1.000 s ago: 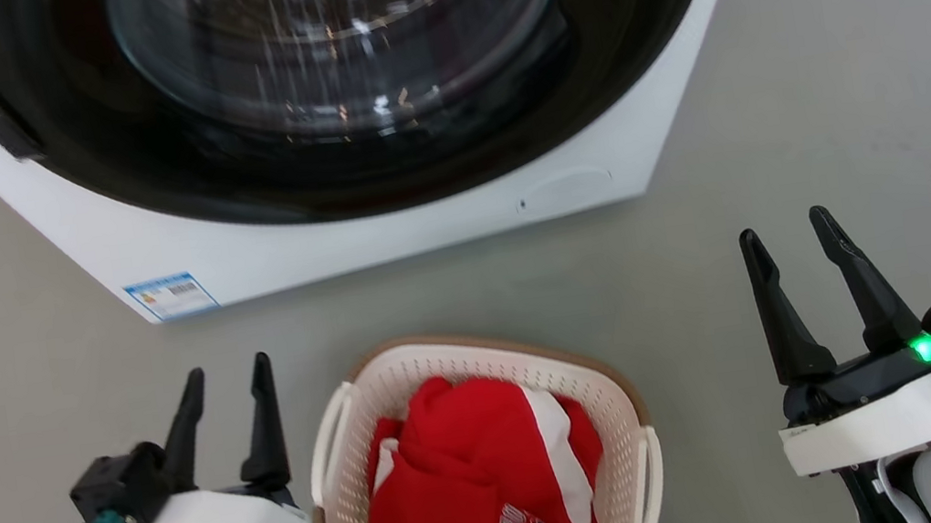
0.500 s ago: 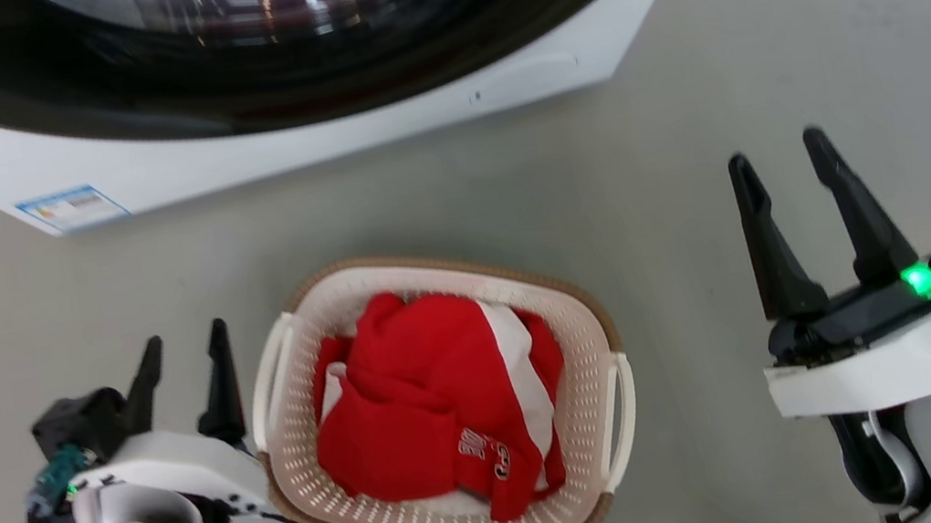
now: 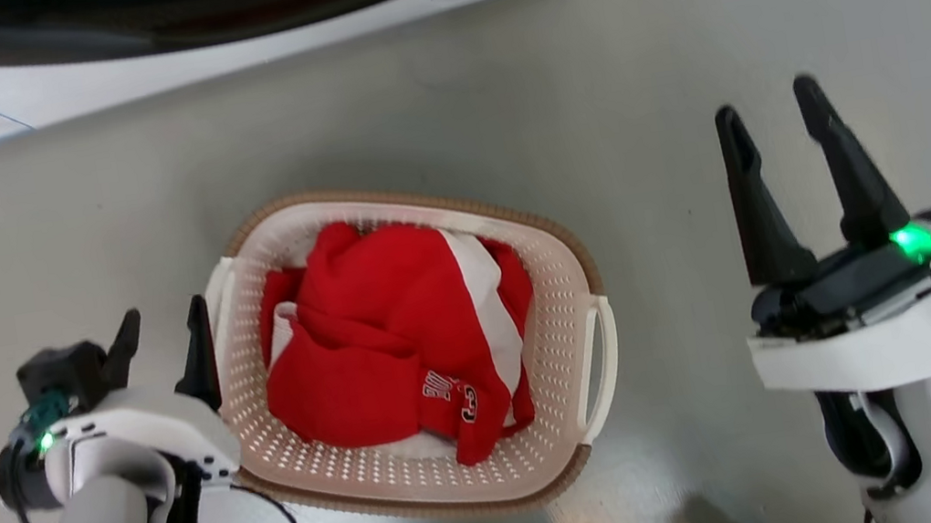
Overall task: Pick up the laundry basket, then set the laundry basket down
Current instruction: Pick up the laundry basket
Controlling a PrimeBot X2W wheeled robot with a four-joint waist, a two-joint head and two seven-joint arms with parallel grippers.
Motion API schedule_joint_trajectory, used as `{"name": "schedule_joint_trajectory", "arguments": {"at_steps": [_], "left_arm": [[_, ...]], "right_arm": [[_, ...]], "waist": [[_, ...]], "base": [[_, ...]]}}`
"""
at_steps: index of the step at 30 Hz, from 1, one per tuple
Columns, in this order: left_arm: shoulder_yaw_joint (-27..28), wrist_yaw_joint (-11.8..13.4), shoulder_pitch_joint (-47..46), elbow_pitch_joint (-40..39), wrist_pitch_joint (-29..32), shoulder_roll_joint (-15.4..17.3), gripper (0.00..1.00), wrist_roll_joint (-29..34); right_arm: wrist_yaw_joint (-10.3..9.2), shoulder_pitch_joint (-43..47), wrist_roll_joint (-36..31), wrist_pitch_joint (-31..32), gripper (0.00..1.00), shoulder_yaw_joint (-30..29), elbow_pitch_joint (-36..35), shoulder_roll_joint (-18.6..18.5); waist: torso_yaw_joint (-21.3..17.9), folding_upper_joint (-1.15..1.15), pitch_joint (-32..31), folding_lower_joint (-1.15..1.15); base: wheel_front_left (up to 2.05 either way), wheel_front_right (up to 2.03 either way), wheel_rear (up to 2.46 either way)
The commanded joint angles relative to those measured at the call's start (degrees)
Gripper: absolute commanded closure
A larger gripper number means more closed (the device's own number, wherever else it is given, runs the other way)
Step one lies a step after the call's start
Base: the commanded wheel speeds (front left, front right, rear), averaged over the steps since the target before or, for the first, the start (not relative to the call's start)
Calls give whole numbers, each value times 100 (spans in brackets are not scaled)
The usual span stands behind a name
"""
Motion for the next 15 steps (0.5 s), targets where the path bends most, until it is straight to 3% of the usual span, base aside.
{"name": "schedule_joint_trajectory", "arguments": {"at_steps": [1, 15], "left_arm": [[-13, -17, -161, 14, -35, 152, 0, 77], [-1036, -17, -939, 1195, -35, 501, 0, 1]], "right_arm": [[41, -91, 46, -52, 0, 124, -227, 28], [41, -310, 79, -52, 0, 211, -247, 96]], "waist": [[-56, 0, 221, 0], [-239, 0, 808, 0]], "base": [[0, 0, 0], [0, 0, 0]]}}
